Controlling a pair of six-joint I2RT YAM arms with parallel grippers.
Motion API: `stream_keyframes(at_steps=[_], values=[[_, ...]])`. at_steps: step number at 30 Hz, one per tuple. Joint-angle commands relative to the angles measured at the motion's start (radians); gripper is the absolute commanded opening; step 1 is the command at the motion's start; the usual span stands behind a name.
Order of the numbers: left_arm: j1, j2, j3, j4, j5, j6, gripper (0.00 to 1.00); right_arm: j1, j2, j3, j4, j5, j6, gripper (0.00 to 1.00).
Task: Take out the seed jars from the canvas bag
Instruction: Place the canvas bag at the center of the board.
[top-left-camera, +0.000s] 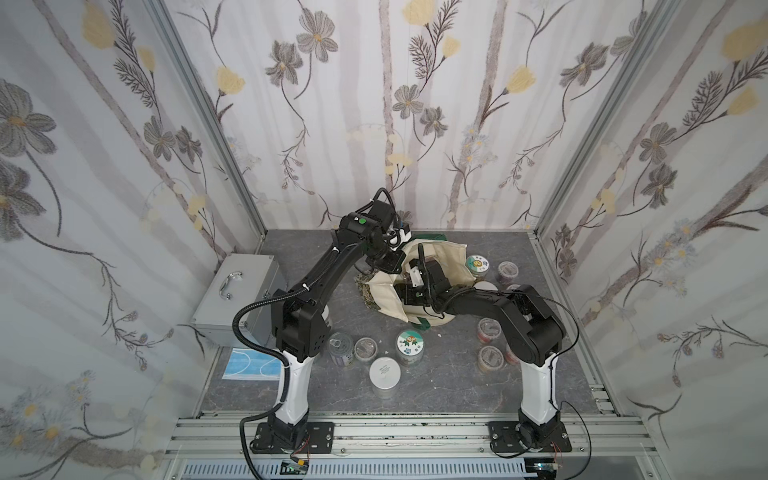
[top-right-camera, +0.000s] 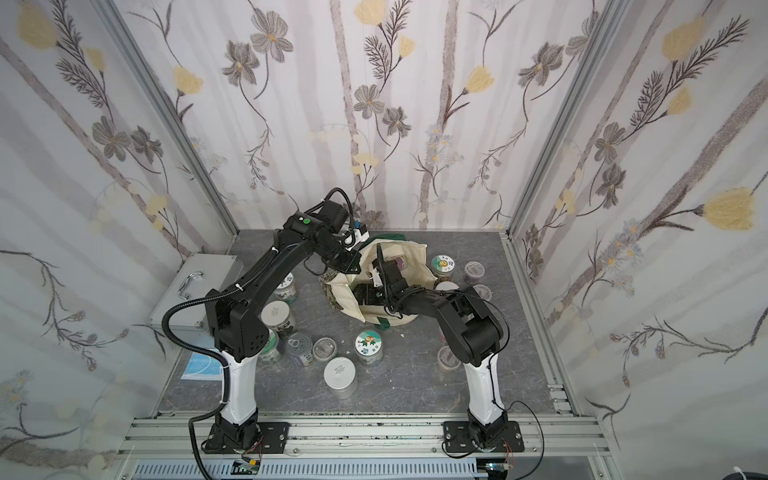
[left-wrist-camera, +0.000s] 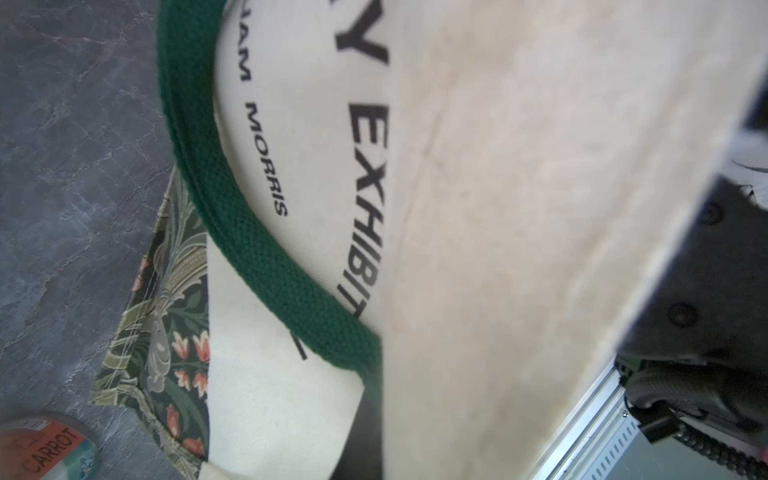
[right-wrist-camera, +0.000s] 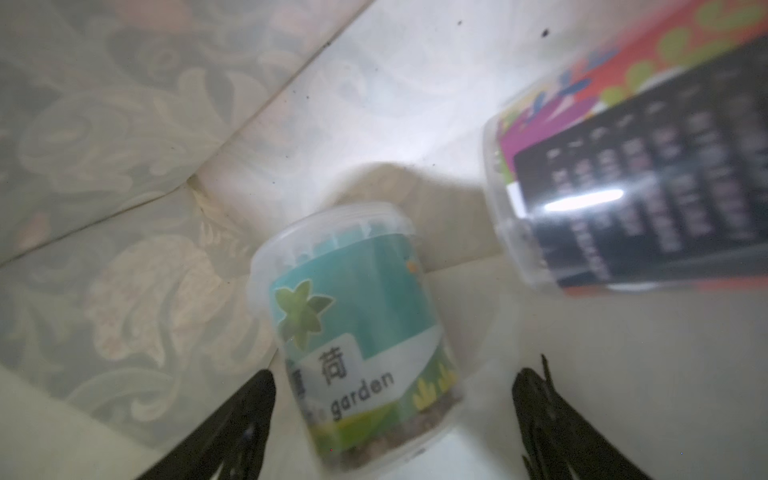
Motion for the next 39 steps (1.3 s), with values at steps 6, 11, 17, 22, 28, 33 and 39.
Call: stream_keyframes(at_steps=[6, 11, 17, 22, 28, 33, 39], values=[[0.0, -0.005, 0.005, 0.01, 0.101, 0.008, 0.0, 0.011, 0.036, 0.091, -0.047, -0.002, -0.014, 0.87], [0.002, -0.01, 0.005, 0.009, 0.121, 0.009, 0.0, 0.015, 0.061, 0.153, -0.147, 0.006, -0.015, 0.83], [0.002, -0.011, 0.004, 0.009, 0.121, 0.006, 0.0, 0.037, 0.065, 0.178, -0.231, 0.025, -0.016, 0.83], [0.002, -0.017, 0.008, 0.015, 0.132, 0.003, 0.0, 0.047, 0.063, 0.181, -0.282, 0.032, -0.002, 0.83], [0.003, -0.017, 0.006, 0.02, 0.129, 0.001, 0.0, 0.048, 0.069, 0.175, -0.273, 0.006, 0.023, 0.68], [0.004, -0.005, 0.005, 0.028, 0.116, 0.0, 0.0, 0.046, 0.03, 0.158, -0.254, 0.005, 0.026, 0.57], [0.015, -0.003, -0.001, 0.043, 0.116, -0.014, 0.0, 0.036, -0.073, 0.08, -0.186, 0.018, 0.027, 0.47]])
